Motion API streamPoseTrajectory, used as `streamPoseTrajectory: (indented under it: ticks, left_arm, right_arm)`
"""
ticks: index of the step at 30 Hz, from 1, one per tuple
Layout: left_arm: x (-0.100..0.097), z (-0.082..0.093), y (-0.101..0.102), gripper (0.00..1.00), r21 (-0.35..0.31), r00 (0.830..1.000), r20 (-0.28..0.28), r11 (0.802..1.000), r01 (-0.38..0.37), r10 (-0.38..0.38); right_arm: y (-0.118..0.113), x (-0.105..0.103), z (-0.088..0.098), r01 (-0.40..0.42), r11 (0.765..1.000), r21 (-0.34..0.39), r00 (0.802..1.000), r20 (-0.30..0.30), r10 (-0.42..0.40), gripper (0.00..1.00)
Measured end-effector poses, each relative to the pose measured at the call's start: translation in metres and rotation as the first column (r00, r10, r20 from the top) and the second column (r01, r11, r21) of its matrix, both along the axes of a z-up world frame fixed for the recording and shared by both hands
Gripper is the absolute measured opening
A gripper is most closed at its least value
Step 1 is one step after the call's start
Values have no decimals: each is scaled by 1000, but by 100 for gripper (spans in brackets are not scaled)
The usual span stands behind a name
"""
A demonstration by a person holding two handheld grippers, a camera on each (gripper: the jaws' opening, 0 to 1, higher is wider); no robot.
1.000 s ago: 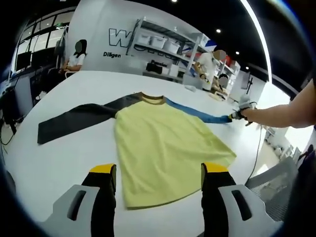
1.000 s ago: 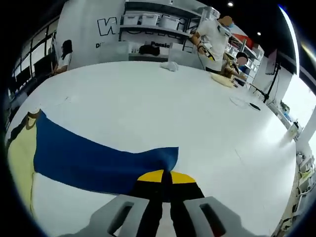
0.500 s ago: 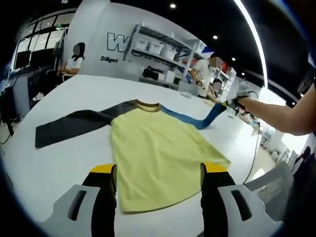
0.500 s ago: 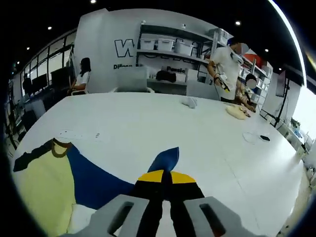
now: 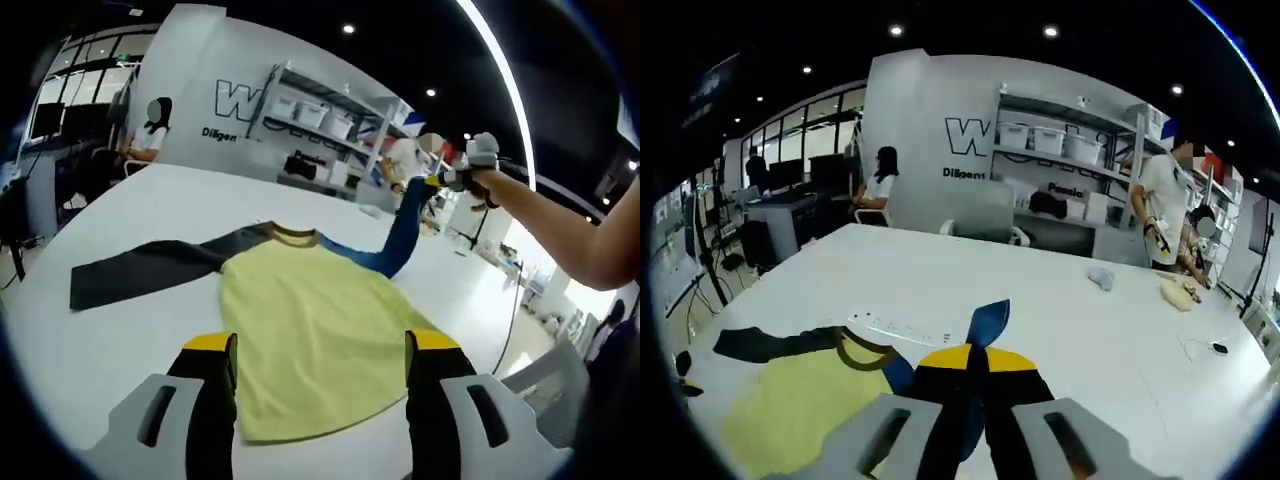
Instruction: Fold the garment on the visible template until the final outline fits inside the template.
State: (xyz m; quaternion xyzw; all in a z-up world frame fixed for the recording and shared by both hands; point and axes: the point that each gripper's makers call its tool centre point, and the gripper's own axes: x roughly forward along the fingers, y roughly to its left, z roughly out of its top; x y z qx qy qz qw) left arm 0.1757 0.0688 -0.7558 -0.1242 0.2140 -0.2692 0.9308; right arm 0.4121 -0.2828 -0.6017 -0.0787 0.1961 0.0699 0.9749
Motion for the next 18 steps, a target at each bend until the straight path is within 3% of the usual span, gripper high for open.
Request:
streamPoseTrajectory:
  ticks: [6,13,18]
  left_arm:
    - [1,3,0,63,-13,1000,6,1000,0,0]
    - [3,7,3,63,-34,1000,17,999,-14,15]
    - [3,8,3,63,-35,1000,18,999,-16,17]
  right_arm:
    - [67,9,8,-108,994,-1,994,12,108,0]
    - [167,14,-21,-256,967,0,965,-53,256,0]
    - [211,16,-48,-323,946,-8,941,-105,321,0]
